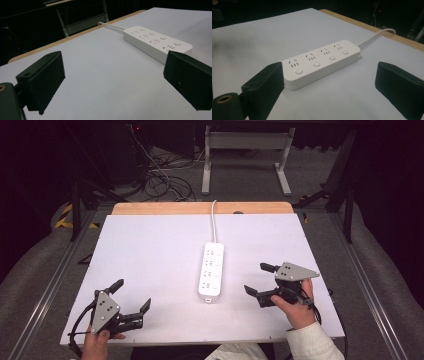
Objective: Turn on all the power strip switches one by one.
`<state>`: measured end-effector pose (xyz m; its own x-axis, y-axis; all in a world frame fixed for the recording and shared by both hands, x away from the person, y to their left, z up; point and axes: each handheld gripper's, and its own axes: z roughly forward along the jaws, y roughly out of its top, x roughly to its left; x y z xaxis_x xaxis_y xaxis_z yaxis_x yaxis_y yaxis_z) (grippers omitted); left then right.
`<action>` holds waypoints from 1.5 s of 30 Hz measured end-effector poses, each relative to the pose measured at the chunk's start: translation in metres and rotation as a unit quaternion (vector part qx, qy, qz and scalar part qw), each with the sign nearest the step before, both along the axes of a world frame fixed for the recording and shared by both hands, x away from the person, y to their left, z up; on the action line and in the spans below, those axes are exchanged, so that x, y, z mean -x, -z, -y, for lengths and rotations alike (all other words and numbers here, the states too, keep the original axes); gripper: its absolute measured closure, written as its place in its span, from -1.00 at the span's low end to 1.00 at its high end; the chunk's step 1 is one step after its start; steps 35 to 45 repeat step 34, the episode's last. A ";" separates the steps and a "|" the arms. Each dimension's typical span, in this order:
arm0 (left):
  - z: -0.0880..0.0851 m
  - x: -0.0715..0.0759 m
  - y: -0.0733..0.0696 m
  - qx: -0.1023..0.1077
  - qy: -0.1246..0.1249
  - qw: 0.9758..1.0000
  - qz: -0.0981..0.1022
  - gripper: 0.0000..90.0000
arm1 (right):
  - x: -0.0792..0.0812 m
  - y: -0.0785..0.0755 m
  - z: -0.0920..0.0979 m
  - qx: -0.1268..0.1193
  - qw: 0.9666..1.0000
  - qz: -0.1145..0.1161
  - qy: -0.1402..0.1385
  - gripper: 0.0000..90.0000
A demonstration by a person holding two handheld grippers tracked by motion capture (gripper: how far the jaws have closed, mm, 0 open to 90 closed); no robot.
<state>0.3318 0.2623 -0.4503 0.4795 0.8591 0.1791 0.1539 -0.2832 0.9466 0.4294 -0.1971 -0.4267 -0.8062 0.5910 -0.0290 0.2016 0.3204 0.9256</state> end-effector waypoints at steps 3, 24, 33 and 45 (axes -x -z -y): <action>0.000 0.000 0.000 0.001 0.000 1.000 -0.002 -0.91 | 0.004 0.009 0.005 -0.003 1.000 -0.005 0.002 -0.80; -0.003 0.006 0.006 -0.021 0.020 0.999 -0.025 -0.91 | 0.014 0.061 0.026 0.020 0.998 -0.049 0.038 -0.79; 0.000 0.003 0.006 -0.019 0.007 1.000 -0.008 -0.94 | 0.014 0.056 0.030 0.020 0.998 -0.011 0.064 -0.80; -0.001 0.003 0.006 -0.015 0.006 1.000 -0.007 -0.94 | 0.014 0.055 0.030 0.019 0.998 -0.010 0.061 -0.80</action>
